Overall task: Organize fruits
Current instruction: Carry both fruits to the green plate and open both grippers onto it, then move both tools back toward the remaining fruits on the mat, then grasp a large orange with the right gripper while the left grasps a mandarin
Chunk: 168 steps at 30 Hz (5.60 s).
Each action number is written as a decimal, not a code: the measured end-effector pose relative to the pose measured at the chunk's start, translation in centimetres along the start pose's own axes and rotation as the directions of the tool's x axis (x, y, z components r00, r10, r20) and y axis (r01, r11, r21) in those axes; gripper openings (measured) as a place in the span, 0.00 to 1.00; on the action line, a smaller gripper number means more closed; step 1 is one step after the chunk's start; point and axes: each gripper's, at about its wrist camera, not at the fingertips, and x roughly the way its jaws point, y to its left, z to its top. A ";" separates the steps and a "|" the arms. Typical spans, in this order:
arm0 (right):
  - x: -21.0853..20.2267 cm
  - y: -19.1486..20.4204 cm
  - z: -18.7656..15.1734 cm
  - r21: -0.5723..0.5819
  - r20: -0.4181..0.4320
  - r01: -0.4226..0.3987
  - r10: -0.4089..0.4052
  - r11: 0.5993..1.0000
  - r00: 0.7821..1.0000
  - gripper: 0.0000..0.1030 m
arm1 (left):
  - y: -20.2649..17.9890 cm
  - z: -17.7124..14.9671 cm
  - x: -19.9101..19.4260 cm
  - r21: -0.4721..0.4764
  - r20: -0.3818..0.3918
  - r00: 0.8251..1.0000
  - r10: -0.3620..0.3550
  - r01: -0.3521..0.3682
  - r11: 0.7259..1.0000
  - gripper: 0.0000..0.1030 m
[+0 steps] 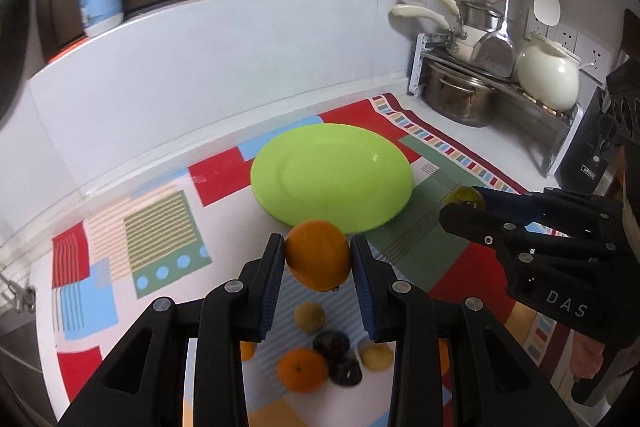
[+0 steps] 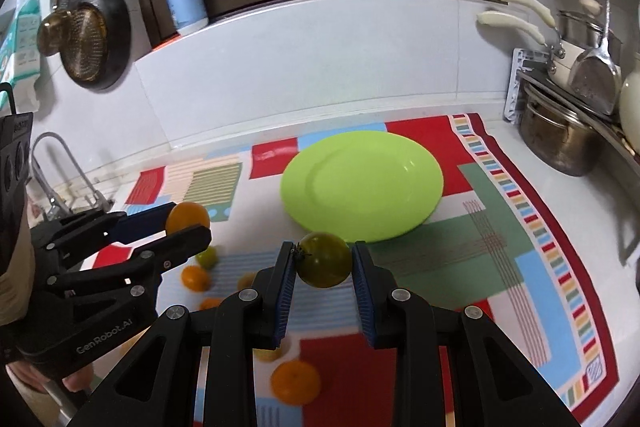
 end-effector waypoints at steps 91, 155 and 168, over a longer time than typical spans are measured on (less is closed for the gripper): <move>-2.7 4.0 -7.5 -0.069 -0.046 0.119 -0.122 0.991 0.991 0.64 | 1.1 -10.0 -6.1 0.075 0.066 0.994 0.083 -0.088 0.993 0.91; 2.5 2.7 -9.7 0.011 -0.218 0.014 -0.011 1.000 0.976 0.41 | 0.7 -11.4 1.0 0.031 -0.116 0.989 -0.093 0.097 0.995 0.40; 0.3 2.9 -8.2 -0.014 -0.126 -0.009 0.007 1.000 0.992 0.41 | 0.0 -9.7 -1.7 0.016 -0.056 0.996 -0.063 0.064 0.998 0.40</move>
